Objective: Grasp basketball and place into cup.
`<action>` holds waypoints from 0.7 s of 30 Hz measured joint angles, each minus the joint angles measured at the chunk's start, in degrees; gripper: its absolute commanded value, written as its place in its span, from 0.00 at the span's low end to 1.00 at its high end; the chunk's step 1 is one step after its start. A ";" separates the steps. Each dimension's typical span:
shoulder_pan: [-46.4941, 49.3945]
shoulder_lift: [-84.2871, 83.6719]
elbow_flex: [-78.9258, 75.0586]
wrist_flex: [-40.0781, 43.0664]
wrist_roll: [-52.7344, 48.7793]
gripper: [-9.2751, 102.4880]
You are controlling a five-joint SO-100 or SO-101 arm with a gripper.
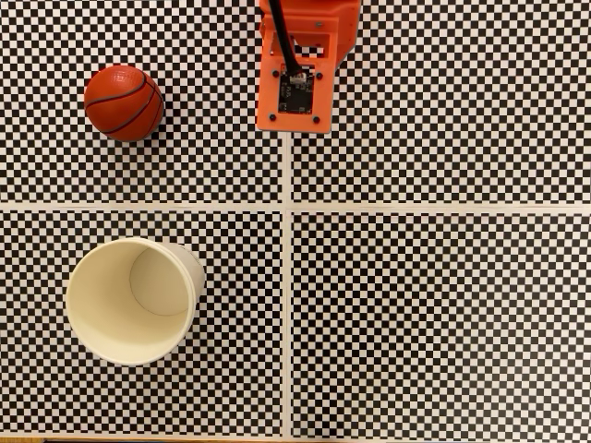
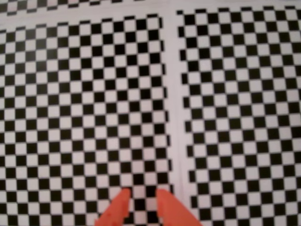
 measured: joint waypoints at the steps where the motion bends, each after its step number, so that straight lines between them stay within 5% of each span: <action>1: 0.00 0.00 0.00 0.00 0.00 0.08; 21: -0.97 0.00 0.00 0.00 0.00 0.08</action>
